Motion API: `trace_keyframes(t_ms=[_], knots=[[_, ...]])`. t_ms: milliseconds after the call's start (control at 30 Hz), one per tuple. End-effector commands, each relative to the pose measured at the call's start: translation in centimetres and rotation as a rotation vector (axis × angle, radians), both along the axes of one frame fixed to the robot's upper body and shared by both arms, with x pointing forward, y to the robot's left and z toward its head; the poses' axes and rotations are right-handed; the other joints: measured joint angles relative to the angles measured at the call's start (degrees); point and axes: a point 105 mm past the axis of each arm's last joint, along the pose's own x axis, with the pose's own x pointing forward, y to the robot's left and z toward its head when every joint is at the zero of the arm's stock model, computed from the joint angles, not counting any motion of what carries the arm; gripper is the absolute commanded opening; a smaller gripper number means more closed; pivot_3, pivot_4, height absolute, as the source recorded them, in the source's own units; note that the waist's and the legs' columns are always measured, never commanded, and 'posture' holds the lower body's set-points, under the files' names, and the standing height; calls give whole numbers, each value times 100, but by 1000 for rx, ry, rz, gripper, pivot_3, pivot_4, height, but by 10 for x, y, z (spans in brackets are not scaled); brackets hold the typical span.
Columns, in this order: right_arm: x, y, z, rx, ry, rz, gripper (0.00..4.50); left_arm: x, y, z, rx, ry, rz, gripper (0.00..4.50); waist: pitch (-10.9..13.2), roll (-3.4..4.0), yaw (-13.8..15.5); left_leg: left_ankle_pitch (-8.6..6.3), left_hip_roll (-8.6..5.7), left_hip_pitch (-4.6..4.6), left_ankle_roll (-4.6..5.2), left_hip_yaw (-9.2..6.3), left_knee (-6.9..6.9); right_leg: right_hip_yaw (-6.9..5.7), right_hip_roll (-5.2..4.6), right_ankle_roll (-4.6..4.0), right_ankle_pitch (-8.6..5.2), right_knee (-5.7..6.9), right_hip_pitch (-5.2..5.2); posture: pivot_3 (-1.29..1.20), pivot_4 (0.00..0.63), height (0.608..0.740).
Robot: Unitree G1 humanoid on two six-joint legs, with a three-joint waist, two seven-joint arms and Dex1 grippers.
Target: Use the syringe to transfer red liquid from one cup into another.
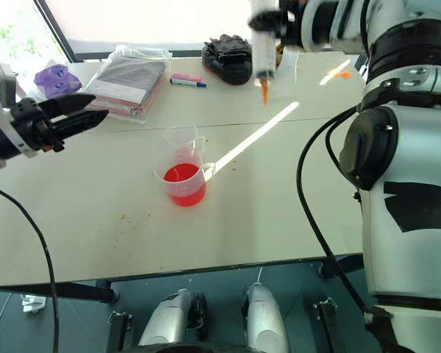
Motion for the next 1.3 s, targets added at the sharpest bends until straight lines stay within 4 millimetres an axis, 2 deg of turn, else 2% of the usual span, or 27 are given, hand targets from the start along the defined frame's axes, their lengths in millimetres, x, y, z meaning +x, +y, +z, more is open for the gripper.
trace_keyframes(t_ms=[33, 133, 267, 467, 533, 667, 800, 933, 1033, 1300], knots=[[-38, 28, 27, 106, -352, 148, 1473, 9, -1, 13, 49, -46, -12, 2585, -5, -8, 6, 1, 3, 1, -2, -3, 3, -4, 1, 0, 0, 0, 5, 0, 150, 740], [-70, 50, 15, 197, -508, 211, 1473, 16, -2, 22, 71, -64, -26, 2585, -3, -5, 13, 15, 6, -3, -25, -6, 9, -10, 1, 2, 1, 5, 5, 0, 150, 740], [-93, 74, -14, 244, -619, 235, 1473, 24, 0, 36, 100, -101, -26, 2585, -1, -2, 52, 20, 4, -17, -33, -3, 9, -10, 0, 2, 1, 11, -10, 0, 150, 740], [-114, 96, -45, 268, -607, 319, 1473, 28, -4, 50, 137, -141, -44, 2585, -2, -3, 44, 17, 2, -11, -29, -5, 19, -8, 0, 1, -1, 6, 0, 0, 150, 740], [-115, 101, -54, 244, -607, 322, 1473, 29, -5, 52, 140, -146, -51, 2585, -2, -3, 35, 17, 2, -11, -29, -5, 20, -9, 0, 0, -1, 7, 0, 0, 150, 740], [-109, 113, -86, 143, -607, 318, 1473, 29, -16, 56, 153, -164, -96, 2585, -2, -4, 29, 17, 2, -9, -27, -7, 20, -9, 1, 1, -2, 9, 2, 0, 150, 740], [-96, 119, -114, 96, -589, 291, 1473, 20, -38, 62, 169, -164, -219, 2585, -2, -4, 32, 17, 1, -9, -27, -7, 23, -8, 2, 1, -2, 9, 3, 0, 150, 740], [-87, 118, -125, 79, -586, 264, 1473, 7, -51, 68, 189, -144, -323, 2585, -2, -4, 23, 17, 1, -10, -26, -7, 26, -8, 2, 2, -3, 8, 4, 0, 150, 740], [-81, 116, -130, 67, -588, 237, 1473, -4, -53, 67, 228, -119, -373, 2585, -2, -4, 9, 17, 2, -8, -26, -7, 26, -7, 3, 3, -3, 9, 4, 0, 150, 740], [-77, 116, -140, 72, -573, 217, 1473, 3, -52, 73, 210, -165, -330, 2585, -2, -4, 28, 17, 3, -6, -25, -9, 27, -5, 3, 3, -4, 12, 5, 0, 150, 740]])
